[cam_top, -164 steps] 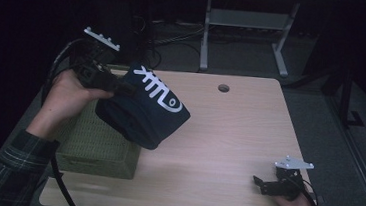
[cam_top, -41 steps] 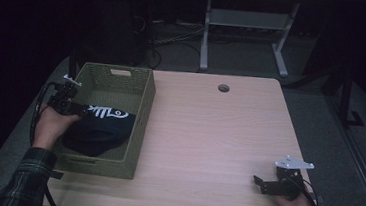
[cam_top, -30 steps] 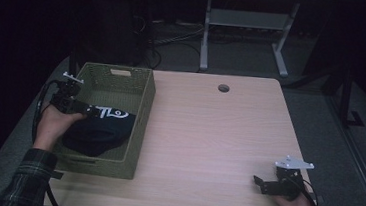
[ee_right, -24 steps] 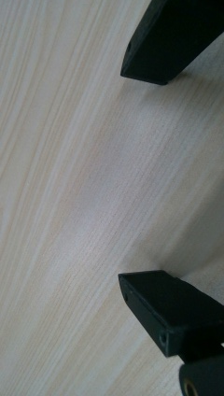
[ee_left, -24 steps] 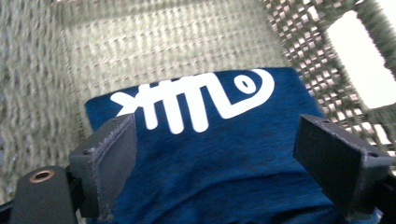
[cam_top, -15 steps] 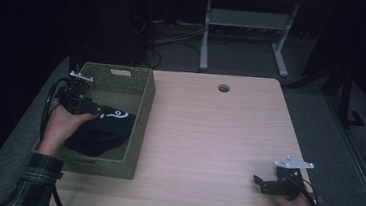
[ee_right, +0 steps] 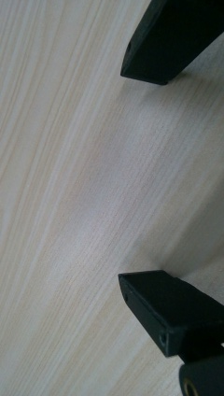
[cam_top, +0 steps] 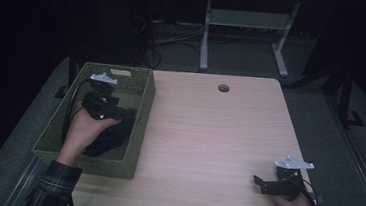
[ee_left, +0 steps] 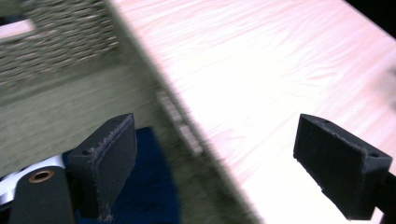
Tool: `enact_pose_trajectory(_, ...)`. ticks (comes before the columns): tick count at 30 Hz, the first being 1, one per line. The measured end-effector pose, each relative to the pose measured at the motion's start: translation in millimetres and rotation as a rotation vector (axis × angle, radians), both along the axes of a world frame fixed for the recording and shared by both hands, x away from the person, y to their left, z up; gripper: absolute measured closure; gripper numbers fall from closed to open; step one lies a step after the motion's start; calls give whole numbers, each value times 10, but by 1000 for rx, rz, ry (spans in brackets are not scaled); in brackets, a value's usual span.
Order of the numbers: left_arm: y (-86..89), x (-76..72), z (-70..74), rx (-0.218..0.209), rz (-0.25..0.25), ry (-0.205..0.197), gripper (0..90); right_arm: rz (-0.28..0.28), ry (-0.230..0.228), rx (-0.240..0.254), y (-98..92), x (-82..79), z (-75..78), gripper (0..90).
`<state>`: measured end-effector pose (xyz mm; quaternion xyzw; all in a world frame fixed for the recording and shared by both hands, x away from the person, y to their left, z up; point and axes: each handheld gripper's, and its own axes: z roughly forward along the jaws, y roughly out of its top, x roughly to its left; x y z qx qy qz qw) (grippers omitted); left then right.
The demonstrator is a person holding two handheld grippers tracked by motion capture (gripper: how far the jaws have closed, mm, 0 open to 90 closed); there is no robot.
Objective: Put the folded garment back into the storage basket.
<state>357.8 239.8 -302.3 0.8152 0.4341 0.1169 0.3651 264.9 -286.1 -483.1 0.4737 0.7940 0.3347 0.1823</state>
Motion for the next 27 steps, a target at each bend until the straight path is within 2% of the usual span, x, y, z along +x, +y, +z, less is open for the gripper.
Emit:
enact_pose_trajectory(7,-362,-118,-80,-17,-84,-4,134,0,0,0,0,0,1,28)
enact_pose_trajectory(10,-444,-139,-117,-24,-107,-4,138,-1,0,0,0,0,1,28)
enact_pose_trajectory(13,-639,-184,-206,-30,-151,-13,138,0,0,0,0,0,1,27)
enact_pose_trajectory(16,-735,-205,-244,-33,-174,-13,138,0,0,0,0,0,1,28)
enact_pose_trajectory(18,-884,-241,-306,-34,-203,-25,138,0,0,0,0,0,1,28)
enact_pose_trajectory(21,-963,-270,-346,-39,-215,-32,138,0,0,1,0,0,1,27)
enact_pose_trajectory(25,-1181,-370,-509,-33,-253,-49,138,0,0,0,0,0,1,27)
enact_pose_trajectory(27,-1209,-382,-537,-31,-257,-50,138,0,-1,0,0,1,1,27)
